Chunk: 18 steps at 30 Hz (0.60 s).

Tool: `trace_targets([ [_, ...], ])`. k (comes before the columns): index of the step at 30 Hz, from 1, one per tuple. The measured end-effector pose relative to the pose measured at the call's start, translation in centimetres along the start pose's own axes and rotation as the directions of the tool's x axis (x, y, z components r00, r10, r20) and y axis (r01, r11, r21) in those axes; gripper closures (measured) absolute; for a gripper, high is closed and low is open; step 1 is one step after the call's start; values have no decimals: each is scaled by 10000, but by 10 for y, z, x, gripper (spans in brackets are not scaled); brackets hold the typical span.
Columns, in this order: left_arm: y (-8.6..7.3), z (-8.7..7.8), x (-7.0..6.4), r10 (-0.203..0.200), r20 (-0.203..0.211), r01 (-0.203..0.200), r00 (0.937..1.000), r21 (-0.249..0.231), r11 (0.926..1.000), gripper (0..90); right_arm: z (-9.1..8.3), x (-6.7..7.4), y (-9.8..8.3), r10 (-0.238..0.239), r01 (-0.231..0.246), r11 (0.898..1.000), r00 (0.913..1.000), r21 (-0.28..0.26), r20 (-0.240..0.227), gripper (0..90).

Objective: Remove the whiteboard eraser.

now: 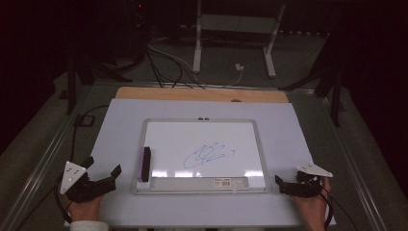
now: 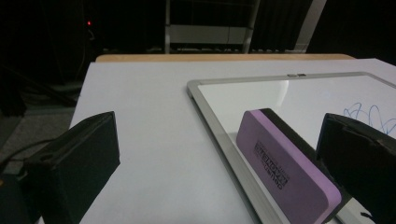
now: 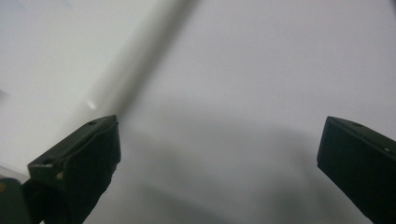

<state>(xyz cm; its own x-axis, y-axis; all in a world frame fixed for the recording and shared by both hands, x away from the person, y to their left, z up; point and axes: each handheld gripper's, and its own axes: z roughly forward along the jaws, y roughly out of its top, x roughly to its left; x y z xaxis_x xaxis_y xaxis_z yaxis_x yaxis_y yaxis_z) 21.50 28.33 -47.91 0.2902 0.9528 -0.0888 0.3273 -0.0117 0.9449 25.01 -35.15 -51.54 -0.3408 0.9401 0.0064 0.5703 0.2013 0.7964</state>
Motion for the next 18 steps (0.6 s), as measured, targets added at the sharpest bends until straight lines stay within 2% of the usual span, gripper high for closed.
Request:
trace_targets([
  [3, 0, 0, -1, 90, 15, -90, 10000, 28, 10000, 6, -15, 2, 6, -107, 53, 9900, 9992, -1411, -376, 0],
  [4, 0, 0, -1, 90, 15, -90, 10000, 28, 10000, 6, -15, 2, 6, -107, 53, 9900, 9992, -1411, -376, 0],
  [5, 0, 0, -1, 87, 30, -87, 10000, 35, 10000, 6, -20, 4, 7, -197, 140, 9826, 9994, -1851, -292, 0],
  [9, 1, -2, -1, 52, 24, -52, 10000, -39, 10000, 6, -29, 9, 9, -462, 369, 9706, 9984, -2379, -335, 0],
  [10, 1, -3, -1, 21, 28, -21, 10000, -82, 10000, 6, -29, 9, 9, -462, 369, 9706, 9984, -2379, -335, 0],
  [11, 1, -3, -2, 7, 34, -7, 10000, -90, 10000, 6, -33, 12, 10, -474, 363, 9648, 9982, -2603, -368, 0],
  [13, 3, 0, -2, 100, -70, -99, 9999, 100, 9999, 6, -36, 14, 10, -424, 317, 9613, 9985, -2736, -333, 0],
  [18, 7, 2, -3, 45, 44, -46, 10000, 62, 10000, 7, -43, 17, 11, -277, 187, 9526, 9993, -3038, -252, 0],
])
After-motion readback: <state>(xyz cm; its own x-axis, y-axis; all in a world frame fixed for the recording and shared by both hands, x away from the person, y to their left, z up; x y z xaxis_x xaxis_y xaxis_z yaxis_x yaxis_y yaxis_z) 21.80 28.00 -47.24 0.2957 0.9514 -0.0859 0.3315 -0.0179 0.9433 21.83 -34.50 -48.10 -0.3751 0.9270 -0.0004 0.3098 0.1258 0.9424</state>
